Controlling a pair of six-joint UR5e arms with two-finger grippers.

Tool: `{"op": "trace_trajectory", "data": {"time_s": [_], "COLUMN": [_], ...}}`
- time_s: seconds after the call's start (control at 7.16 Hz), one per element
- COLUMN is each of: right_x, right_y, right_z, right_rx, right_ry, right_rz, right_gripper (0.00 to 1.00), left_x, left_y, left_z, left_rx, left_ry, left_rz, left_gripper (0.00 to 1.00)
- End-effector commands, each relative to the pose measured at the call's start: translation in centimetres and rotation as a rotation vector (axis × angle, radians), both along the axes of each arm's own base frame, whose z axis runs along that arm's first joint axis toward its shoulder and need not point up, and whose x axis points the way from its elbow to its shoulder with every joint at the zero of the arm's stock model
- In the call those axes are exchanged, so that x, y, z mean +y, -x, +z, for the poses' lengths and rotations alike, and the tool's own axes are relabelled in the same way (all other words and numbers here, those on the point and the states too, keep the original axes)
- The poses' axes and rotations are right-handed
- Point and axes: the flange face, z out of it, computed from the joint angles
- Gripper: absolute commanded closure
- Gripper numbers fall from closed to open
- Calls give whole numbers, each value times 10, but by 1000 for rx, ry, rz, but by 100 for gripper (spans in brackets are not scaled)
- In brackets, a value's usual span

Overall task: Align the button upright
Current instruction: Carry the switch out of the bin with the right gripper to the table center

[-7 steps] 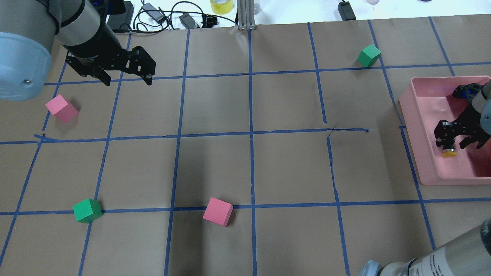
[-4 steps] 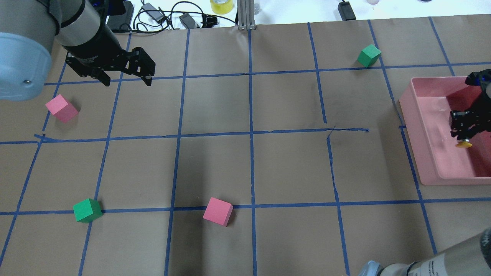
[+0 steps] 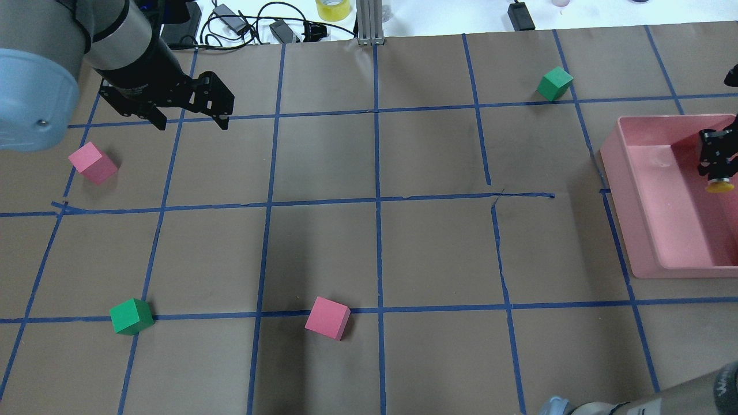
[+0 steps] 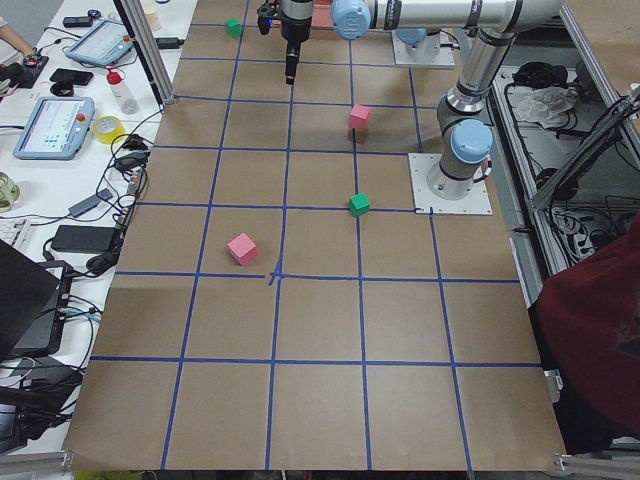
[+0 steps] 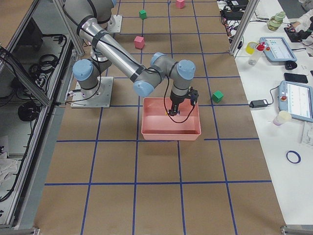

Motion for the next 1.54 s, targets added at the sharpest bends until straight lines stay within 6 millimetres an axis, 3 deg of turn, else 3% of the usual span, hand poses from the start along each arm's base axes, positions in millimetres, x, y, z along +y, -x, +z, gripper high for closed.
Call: {"op": "trace_trajectory", "data": {"time_s": [0.0, 0.28, 0.56, 0.84, 0.98, 1.12, 1.4], "right_x": [-20, -53, -64, -85, -98, -109, -117], "right_y": [-78, -203, -309, -404, -443, -469, -501], "right_z": [45, 46, 28, -26, -49, -63, -89], "right_rx": [9, -110, -127, -209, -281, -368, -507], "right_ry": [22, 111, 148, 159, 173, 167, 134], "right_rz": [9, -11, 110, 272, 315, 329, 343], "right_gripper": [100, 100, 100, 100, 100, 100, 100], "left_x": [0, 0, 0, 0, 0, 0, 0], "left_y": [-1, -1, 0, -1, 0, 0, 0], "left_z": [0, 0, 0, 0, 0, 0, 0], "left_rx": [0, 0, 0, -2, 0, -2, 0], "left_ry": [0, 0, 0, -2, 0, -2, 0], "left_rz": [1, 1, -1, 1, -1, -1, -1], "left_gripper": [0, 0, 0, 0, 0, 0, 0]}}
